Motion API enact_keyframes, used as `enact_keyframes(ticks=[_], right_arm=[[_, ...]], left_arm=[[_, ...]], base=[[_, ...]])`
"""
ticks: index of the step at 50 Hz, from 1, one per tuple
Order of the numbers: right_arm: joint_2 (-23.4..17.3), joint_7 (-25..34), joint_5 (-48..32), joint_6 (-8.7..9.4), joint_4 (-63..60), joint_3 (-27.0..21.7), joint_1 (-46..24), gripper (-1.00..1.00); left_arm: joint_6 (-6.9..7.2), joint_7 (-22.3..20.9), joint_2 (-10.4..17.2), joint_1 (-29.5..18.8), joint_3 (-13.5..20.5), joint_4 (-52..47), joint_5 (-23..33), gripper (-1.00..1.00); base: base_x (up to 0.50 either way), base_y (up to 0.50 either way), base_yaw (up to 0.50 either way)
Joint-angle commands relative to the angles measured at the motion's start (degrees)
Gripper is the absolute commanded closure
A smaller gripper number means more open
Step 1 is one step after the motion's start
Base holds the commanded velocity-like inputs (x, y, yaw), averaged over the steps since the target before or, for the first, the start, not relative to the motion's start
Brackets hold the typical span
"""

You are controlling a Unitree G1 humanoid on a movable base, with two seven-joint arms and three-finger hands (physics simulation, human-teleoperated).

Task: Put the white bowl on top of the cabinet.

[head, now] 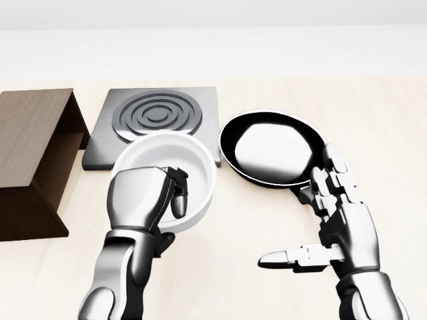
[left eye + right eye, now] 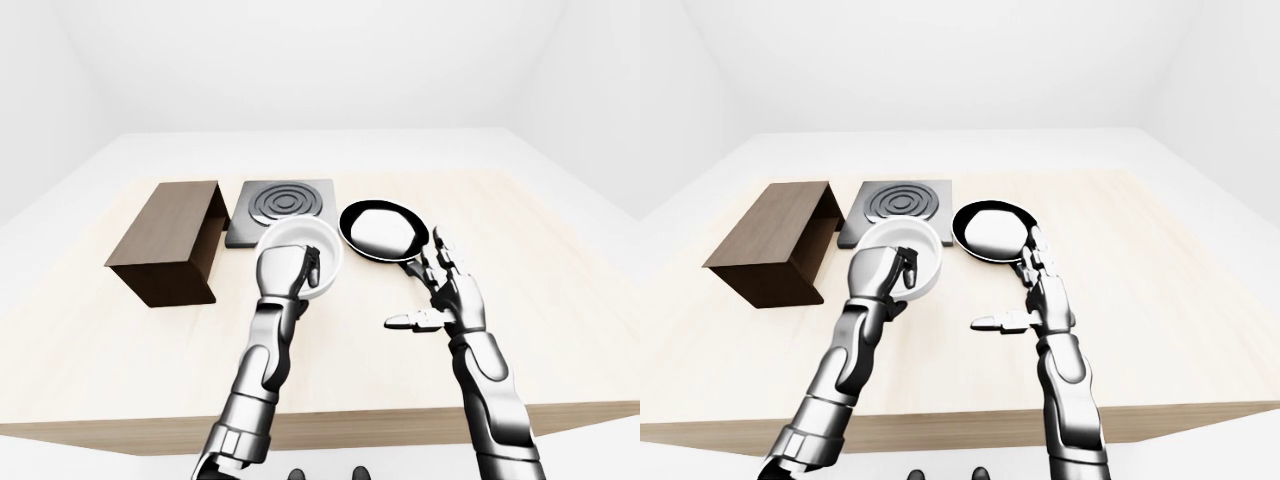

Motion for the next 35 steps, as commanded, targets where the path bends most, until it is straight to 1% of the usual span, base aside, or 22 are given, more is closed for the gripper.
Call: enact_keyframes(ticks=[1,10,11,14,21,25,30,32,35], right_arm=[[0.11,0.11,-0.2,0.0,-0.23,0.23,0.3,-1.0],[0.23,0.22,-0.41,0.0,0.13,0.41,0.45,-1.0],[0.21,0.25,-0.38,0.0,0.21,0.4,0.4,-1.0],[0.24,0.21,-0.48,0.0,0.27,0.5,0.42,-1.0],[0.38,0.16,-0.7,0.0,0.12,0.79,0.63,-1.0],[0.39,0.25,-0.7,0.0,-0.19,0.84,0.83,-1.0],[0.39,0.28,-0.73,0.0,0.11,0.85,0.63,-1.0],[0.36,0.21,-0.82,0.0,1.09,0.84,0.11,-1.0],[0.28,0.13,-0.81,0.0,1.72,0.8,-0.28,-1.0]], left_arm=[[0.0,-3.55,0.5,-3.09,0.99,-3.92,3.94,1.0],[0.0,-8.97,1.41,-6.28,2.67,-7.05,5.67,1.0],[0.0,-10.77,1.8,-7.18,3.0,-7.98,6.19,1.0],[0.0,-13.84,2.48,-9.1,4.02,-9.49,6.77,1.0],[0.0,-19.78,4.51,-14.07,6.37,-11.69,7.12,1.0],[0.0,-21.06,5.38,-15.99,6.95,-11.41,7.03,1.0],[0.0,-21.53,6.52,-18.77,7.69,-9.3,6.05,1.0],[0.0,-21.71,7.47,-21.03,8.35,-7.17,5.14,1.0],[0.0,-21.73,8.51,-22.77,8.74,-5.75,4.06,1.0]], base=[[0.0,0.0,0.0],[0.0,0.0,0.0],[0.0,0.0,0.0],[0.0,0.0,0.0],[0.0,0.0,0.0],[0.0,0.0,0.0],[0.0,0.0,0.0],[0.0,0.0,0.0],[0.0,0.0,0.0]])
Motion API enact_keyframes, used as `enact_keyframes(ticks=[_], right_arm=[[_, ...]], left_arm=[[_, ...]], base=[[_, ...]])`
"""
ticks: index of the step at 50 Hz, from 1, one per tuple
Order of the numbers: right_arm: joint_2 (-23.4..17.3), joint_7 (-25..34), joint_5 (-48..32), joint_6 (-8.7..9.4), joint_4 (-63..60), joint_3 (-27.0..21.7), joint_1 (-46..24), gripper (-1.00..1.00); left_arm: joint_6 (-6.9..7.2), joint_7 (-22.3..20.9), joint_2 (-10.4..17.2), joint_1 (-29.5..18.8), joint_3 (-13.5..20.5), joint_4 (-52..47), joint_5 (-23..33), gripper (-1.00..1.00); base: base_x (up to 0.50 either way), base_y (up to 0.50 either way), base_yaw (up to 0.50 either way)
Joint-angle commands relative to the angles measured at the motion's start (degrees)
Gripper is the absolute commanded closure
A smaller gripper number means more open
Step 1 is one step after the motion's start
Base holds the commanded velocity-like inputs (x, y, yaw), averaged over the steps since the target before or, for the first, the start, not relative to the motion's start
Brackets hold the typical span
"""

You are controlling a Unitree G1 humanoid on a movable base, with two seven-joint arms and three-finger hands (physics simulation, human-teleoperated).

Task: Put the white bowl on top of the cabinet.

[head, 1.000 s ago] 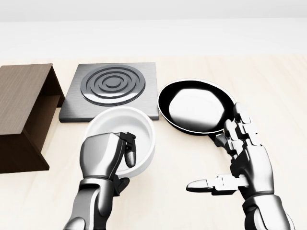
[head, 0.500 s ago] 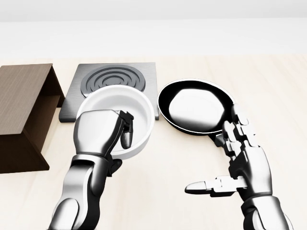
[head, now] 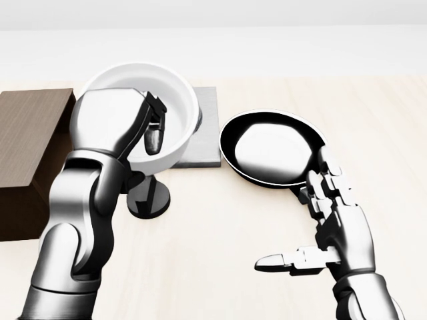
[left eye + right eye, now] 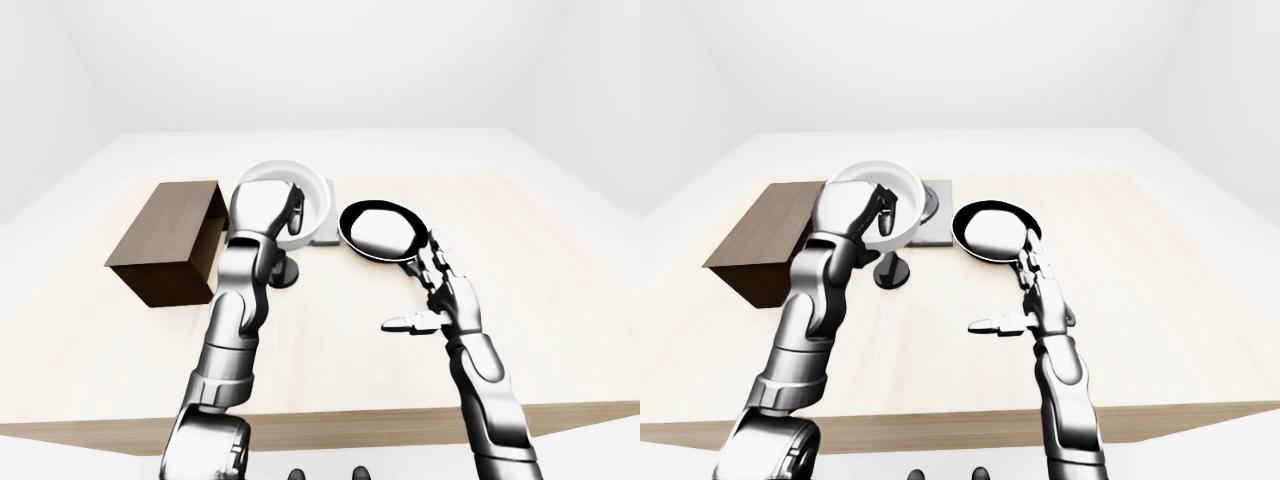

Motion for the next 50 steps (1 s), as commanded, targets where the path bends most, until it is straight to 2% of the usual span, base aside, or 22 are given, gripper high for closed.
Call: enact_keyframes(ticks=[1,18,29,40,50], right_arm=[[-0.07,-0.04,-0.12,0.0,1.42,0.11,-0.73,-1.0],[0.01,-0.23,-0.5,0.0,2.18,0.58,-0.83,-1.0],[0.11,-0.27,-0.74,0.0,2.34,0.83,-0.75,-1.0],[0.26,-0.31,-1.1,0.0,2.09,1.14,-0.34,-1.0],[0.23,-0.29,-0.96,0.0,1.77,0.99,-0.27,-1.0]], left_arm=[[0.0,-1.06,3.61,-8.19,2.52,2.84,-1.68,1.0],[0.0,1.32,9.45,-15.9,5.12,9.01,-9.66,1.0],[0.0,1.87,12.74,-17.78,6.04,10.04,-13.08,1.0],[0.0,7.3,17.22,-19.76,8.21,15.86,-19.75,1.0],[0.0,11.17,21.39,-19.23,9.98,18.18,-24.66,1.0]], base=[[0.0,0.0,0.0],[0.0,0.0,0.0],[0.0,0.0,0.0],[0.0,0.0,0.0],[0.0,0.0,0.0]])
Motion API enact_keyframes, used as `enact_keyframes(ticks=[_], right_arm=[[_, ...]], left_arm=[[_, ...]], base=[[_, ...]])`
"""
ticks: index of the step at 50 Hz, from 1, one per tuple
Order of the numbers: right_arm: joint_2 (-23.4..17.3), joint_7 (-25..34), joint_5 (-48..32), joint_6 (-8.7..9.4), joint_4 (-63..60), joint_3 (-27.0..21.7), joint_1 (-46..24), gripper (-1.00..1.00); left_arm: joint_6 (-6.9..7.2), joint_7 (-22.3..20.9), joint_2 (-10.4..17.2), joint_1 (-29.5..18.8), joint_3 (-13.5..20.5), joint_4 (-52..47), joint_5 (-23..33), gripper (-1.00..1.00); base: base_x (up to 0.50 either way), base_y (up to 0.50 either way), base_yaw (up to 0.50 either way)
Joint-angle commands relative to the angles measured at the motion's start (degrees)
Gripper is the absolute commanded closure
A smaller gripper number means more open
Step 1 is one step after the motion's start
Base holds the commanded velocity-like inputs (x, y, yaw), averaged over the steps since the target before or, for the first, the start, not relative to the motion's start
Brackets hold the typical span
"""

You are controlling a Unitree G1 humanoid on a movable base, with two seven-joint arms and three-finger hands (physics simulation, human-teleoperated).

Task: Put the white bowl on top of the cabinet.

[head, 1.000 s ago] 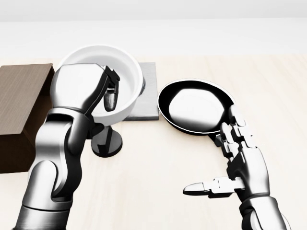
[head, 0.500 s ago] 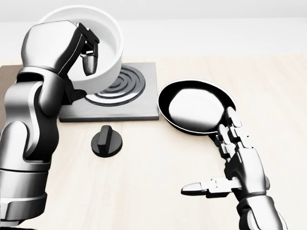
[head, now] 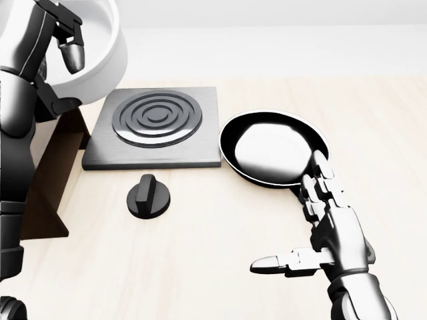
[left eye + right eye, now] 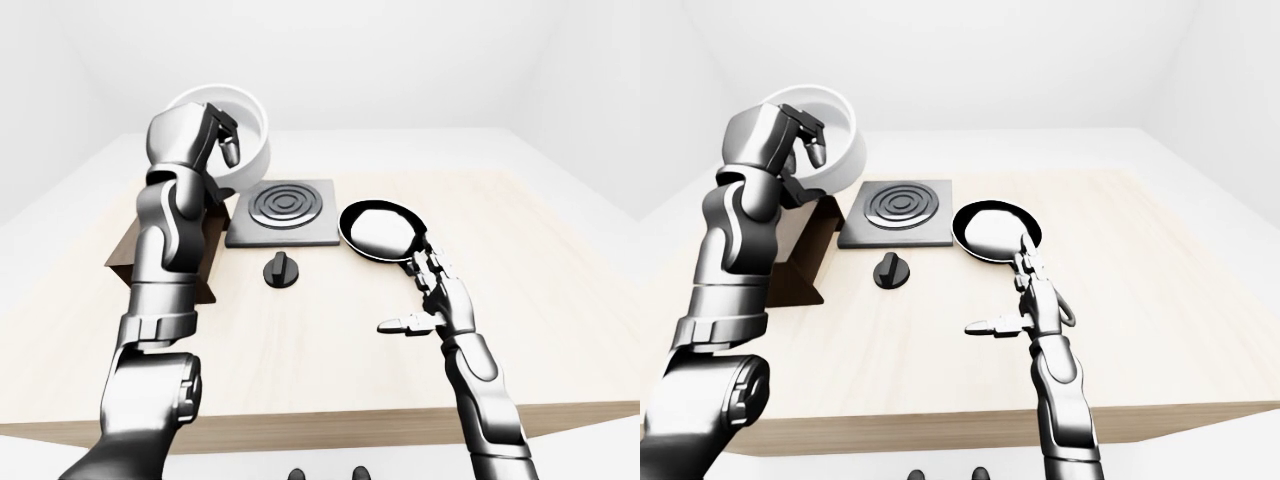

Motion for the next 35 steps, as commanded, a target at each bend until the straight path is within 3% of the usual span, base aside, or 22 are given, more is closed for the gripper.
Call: enact_keyframes(ticks=[1,15,19,25,35], right_arm=[[0.03,0.0,0.0,0.0,-0.49,0.0,0.26,-1.0],[0.19,-0.2,-0.44,0.0,0.36,0.36,0.1,-1.0],[0.15,-0.14,-0.27,0.0,-0.14,0.26,0.32,-1.0],[0.19,-0.32,-0.61,0.0,0.39,0.47,0.2,-1.0],[0.3,-0.32,-0.68,0.0,-0.33,0.55,0.57,-1.0]], left_arm=[[0.0,6.28,4.84,-1.32,2.35,2.74,-5.07,1.0],[0.0,11.21,9.62,-0.83,4.16,8.47,-10.06,1.0],[0.0,14.82,10.96,-2.19,4.9,14.77,-13.1,1.0],[0.0,18.78,11.63,-2.85,4.37,19.88,-15.96,1.0],[0.0,20.28,12.9,-3.95,4.04,23.08,-17.59,1.0]], base=[[0.0,0.0,0.0],[0.0,0.0,0.0],[0.0,0.0,0.0],[0.0,0.0,0.0],[0.0,0.0,0.0]])
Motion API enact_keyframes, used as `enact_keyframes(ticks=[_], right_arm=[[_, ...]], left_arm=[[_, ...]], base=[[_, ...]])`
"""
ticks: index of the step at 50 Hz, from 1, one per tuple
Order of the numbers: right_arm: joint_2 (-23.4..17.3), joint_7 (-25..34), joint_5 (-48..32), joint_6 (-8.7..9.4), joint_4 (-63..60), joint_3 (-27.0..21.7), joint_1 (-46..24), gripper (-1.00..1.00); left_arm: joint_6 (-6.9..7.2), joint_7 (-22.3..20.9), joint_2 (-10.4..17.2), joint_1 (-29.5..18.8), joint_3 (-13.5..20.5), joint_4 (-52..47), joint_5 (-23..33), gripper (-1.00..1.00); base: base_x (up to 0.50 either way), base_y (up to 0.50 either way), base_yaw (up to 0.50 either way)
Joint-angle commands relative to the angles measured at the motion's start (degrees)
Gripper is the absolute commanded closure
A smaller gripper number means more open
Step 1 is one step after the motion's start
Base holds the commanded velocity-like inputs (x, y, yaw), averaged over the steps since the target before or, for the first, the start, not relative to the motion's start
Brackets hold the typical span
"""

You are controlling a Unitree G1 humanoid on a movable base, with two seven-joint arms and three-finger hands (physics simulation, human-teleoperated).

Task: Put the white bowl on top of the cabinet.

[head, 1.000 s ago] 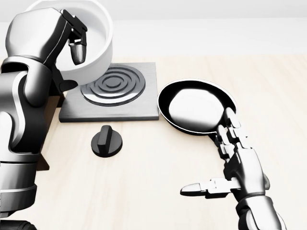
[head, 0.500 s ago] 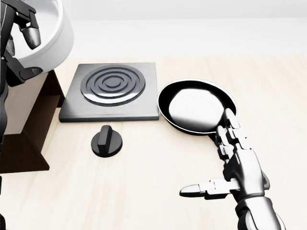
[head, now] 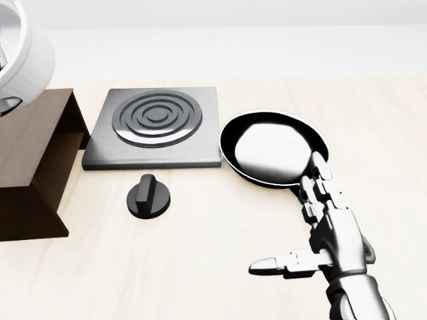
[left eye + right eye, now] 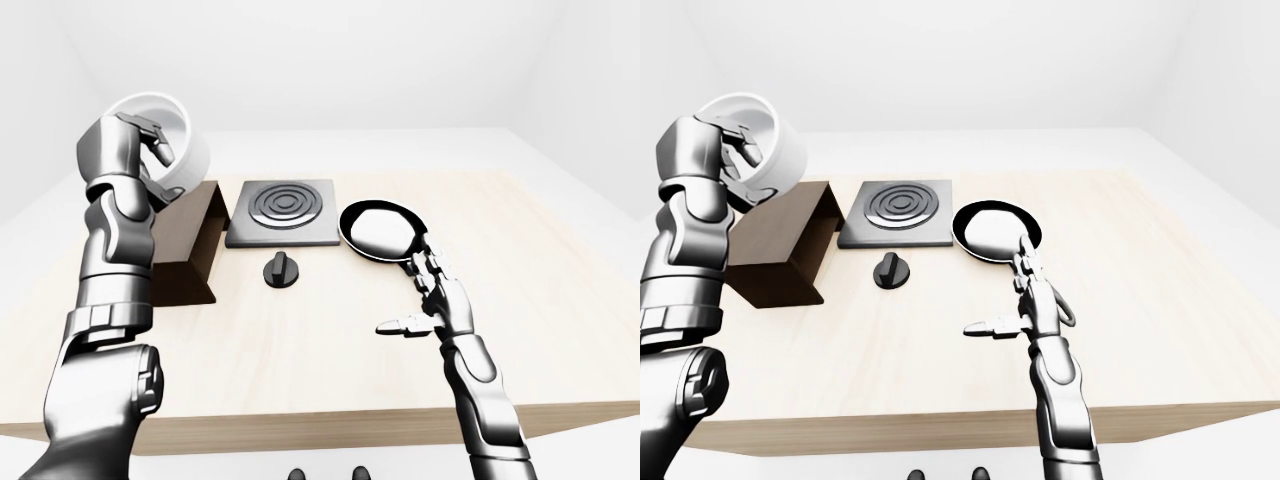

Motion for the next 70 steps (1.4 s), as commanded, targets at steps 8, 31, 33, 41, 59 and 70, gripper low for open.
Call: enact_keyframes(ticks=[8,31,33,41,59,70], right_arm=[[0.09,-0.04,-0.22,0.0,-0.18,0.19,0.12,-1.0],[0.2,-0.08,-0.69,0.0,1.43,0.7,-0.24,-1.0],[0.24,-0.14,-0.84,0.0,1.77,0.81,-0.29,-1.0],[0.27,-0.17,-0.92,0.0,1.78,0.86,-0.23,-1.0],[0.21,-0.18,-1.0,0.0,2.71,0.9,-0.62,-1.0],[0.32,-0.24,-1.27,0.0,2.55,1.2,-0.42,-1.0]], left_arm=[[0.0,8.28,2.22,-2.85,0.16,9.71,-3.53,1.0],[0.0,13.41,3.1,-4.11,-0.95,18.97,-6.23,1.0],[0.0,13.49,3.06,-3.98,-0.97,19.11,-6.3,1.0],[0.0,15.03,2.94,-4.18,-0.99,21.95,-7.04,1.0],[0.0,16.18,2.28,-4.22,-1.57,23.83,-7.99,1.0],[0.0,17.3,2.19,-4.33,-1.65,26.16,-8.64,1.0]], base=[[0.0,0.0,0.0],[0.0,0.0,0.0],[0.0,0.0,0.0],[0.0,0.0,0.0],[0.0,0.0,0.0],[0.0,0.0,0.0]])
